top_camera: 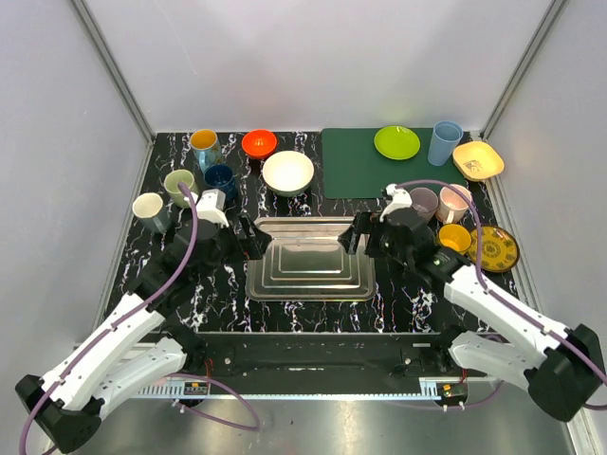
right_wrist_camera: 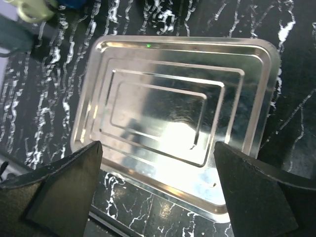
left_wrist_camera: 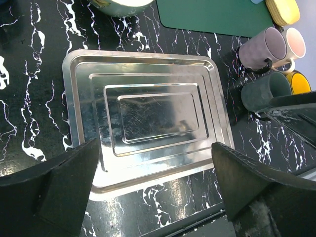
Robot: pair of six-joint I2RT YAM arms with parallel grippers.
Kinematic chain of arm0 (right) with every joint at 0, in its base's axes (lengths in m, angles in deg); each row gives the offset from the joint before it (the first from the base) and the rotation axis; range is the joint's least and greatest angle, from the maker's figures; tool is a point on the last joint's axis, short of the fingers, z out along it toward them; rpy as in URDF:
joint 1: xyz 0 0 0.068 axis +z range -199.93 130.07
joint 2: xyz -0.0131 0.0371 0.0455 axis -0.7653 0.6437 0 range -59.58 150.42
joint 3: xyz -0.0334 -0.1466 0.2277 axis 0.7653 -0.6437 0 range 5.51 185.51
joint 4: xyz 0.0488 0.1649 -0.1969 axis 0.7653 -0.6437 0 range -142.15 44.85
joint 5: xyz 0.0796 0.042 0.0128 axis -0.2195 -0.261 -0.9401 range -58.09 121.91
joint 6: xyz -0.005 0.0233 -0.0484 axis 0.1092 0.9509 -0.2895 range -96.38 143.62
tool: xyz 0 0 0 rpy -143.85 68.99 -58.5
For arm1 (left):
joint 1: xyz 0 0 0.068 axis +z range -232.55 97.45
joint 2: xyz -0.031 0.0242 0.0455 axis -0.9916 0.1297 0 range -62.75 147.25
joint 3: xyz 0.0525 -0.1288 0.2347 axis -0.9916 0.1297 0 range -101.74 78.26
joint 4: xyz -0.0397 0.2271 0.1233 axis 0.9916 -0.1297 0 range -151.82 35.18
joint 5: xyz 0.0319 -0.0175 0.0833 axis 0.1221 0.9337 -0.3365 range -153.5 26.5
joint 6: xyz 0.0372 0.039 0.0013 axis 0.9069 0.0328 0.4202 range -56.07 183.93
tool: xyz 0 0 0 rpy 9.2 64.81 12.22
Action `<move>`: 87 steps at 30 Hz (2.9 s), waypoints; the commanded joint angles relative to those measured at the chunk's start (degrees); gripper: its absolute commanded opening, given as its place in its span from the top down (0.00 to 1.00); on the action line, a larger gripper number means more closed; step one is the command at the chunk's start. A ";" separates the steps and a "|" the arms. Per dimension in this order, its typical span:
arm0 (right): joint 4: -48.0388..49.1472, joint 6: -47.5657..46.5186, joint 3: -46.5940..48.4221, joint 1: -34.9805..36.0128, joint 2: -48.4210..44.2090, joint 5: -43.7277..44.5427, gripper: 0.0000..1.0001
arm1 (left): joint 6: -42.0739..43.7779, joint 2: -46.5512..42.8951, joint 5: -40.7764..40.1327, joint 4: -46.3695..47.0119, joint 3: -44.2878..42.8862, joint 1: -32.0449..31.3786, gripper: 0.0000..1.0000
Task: Turn the mug right side up
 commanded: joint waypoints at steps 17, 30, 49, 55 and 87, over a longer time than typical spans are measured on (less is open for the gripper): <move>-6.43 1.52 8.11 -0.34 1.68 5.58 0.00 | 4.98 12.05 -0.09 -9.24 -6.88 29.97 0.01; -3.27 -0.48 4.51 -0.25 3.80 -2.65 0.00 | 6.39 25.93 -7.47 -11.79 -17.60 44.38 0.02; -4.50 0.48 4.33 -0.25 4.94 -5.29 0.00 | 15.45 45.53 -0.17 -1.41 -20.85 53.98 0.18; -4.41 0.66 4.33 -0.34 6.44 -5.73 0.00 | 15.18 47.74 0.18 -0.71 -22.52 54.86 0.28; -4.68 0.83 4.33 -0.25 8.11 -5.73 0.00 | 14.04 47.66 2.20 -2.37 -22.35 56.79 1.00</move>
